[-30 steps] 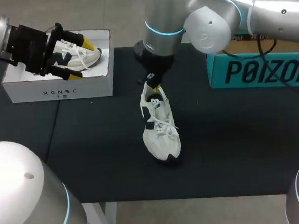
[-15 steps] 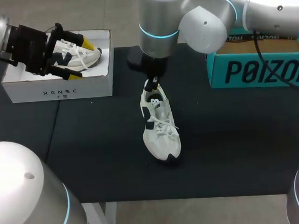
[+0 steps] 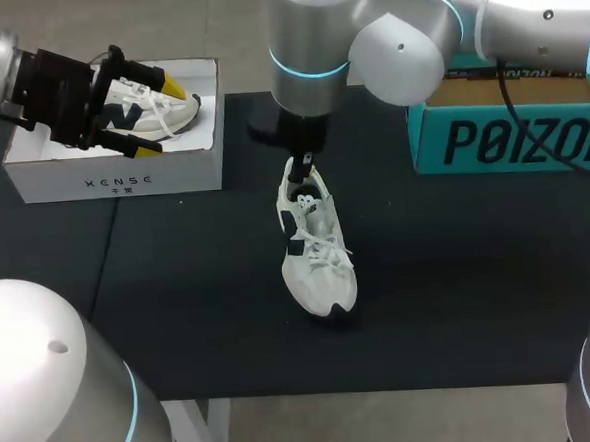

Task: Take the shoe out of the shoebox, open the shoe tongue, remove and reinsert the insole, then place the shoe into the shoebox

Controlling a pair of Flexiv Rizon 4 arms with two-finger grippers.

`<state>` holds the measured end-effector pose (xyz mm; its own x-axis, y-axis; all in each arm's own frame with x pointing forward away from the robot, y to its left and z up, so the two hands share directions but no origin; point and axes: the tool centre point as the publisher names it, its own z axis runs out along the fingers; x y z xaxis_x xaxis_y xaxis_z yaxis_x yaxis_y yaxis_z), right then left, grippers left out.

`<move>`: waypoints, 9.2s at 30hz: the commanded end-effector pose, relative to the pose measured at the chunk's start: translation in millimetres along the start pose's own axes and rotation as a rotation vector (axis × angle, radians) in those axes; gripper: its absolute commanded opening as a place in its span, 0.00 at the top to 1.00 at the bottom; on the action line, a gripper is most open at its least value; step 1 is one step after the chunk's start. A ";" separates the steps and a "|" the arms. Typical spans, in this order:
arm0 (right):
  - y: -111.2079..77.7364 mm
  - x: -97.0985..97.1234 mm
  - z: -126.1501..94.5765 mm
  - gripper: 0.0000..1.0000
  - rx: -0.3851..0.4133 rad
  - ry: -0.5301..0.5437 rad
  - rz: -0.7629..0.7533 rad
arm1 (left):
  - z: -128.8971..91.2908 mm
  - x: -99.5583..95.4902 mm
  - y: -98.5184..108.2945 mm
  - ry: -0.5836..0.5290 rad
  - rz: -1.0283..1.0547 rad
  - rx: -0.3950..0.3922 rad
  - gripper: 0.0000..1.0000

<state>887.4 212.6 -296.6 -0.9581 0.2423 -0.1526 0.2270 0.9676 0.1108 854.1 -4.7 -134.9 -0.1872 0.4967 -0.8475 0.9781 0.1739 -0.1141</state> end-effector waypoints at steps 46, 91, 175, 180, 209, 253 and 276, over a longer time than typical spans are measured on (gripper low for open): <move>19.6 -90.6 51.6 0.58 0.057 -0.037 -0.309 | 0.6 0.0 0.4 0.002 0.001 -0.001 0.00; -27.1 -85.5 -61.9 1.00 0.089 -0.129 -0.136 | 0.6 0.0 0.4 0.002 0.001 -0.001 0.00; -409.5 -292.4 -156.5 1.00 0.368 -0.326 1.466 | 0.6 0.0 0.4 0.002 0.001 -0.001 0.00; -409.5 -292.4 -156.5 1.00 0.368 -0.326 1.466 | 0.6 0.0 0.4 0.002 0.001 -0.001 0.00; -453.7 -323.5 -94.0 1.00 0.360 -0.362 1.585 | 0.6 0.0 0.4 0.002 0.001 -0.001 0.00; -502.3 -284.6 58.2 1.00 0.472 -0.305 1.548 | 0.6 0.0 0.4 0.002 0.001 -0.001 0.00; -458.0 -286.3 -46.6 0.00 0.366 -0.225 1.563 | 0.6 0.0 0.4 0.002 0.001 -0.001 0.00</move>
<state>1059.5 -305.2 -286.2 0.2622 0.9204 -0.2899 0.9649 -0.2537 0.0672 854.1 -4.7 -134.9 -0.1872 0.4967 -0.8475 0.9781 0.1739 -0.1141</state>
